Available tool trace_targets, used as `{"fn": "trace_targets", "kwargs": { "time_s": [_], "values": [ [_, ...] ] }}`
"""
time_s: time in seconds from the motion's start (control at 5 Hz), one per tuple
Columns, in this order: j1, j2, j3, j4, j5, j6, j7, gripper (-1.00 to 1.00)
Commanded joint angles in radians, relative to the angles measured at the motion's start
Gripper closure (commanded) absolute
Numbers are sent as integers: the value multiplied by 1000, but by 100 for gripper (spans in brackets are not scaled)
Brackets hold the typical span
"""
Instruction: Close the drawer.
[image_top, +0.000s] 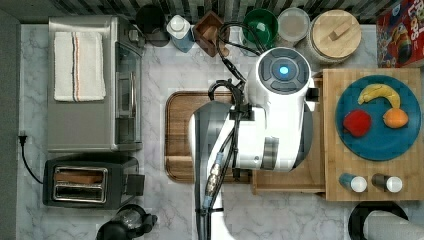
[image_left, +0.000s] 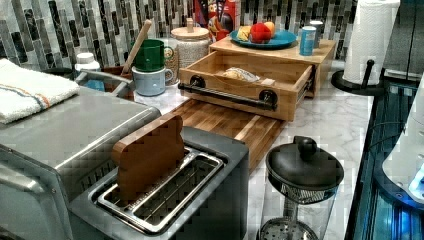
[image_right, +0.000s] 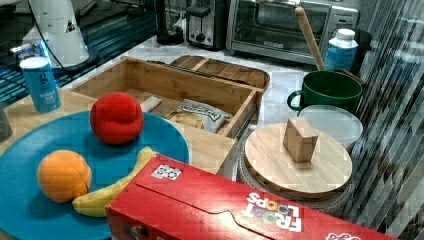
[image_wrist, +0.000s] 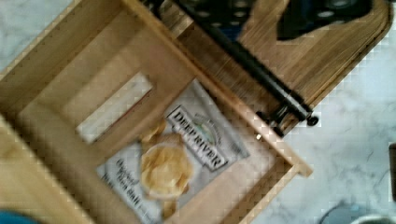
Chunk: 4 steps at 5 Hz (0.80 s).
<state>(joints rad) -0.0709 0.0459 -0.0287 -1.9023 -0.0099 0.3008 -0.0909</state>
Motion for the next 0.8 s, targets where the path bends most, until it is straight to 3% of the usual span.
{"fn": "trace_targets", "kwargs": {
  "time_s": [0.2, 0.4, 0.8],
  "values": [
    [56, -37, 62, -118, 67, 98, -159, -100],
    [80, -14, 75, -118, 60, 70, -242, -100],
    [66, -29, 122, -218, 95, 139, -526, -100]
  ]
}}
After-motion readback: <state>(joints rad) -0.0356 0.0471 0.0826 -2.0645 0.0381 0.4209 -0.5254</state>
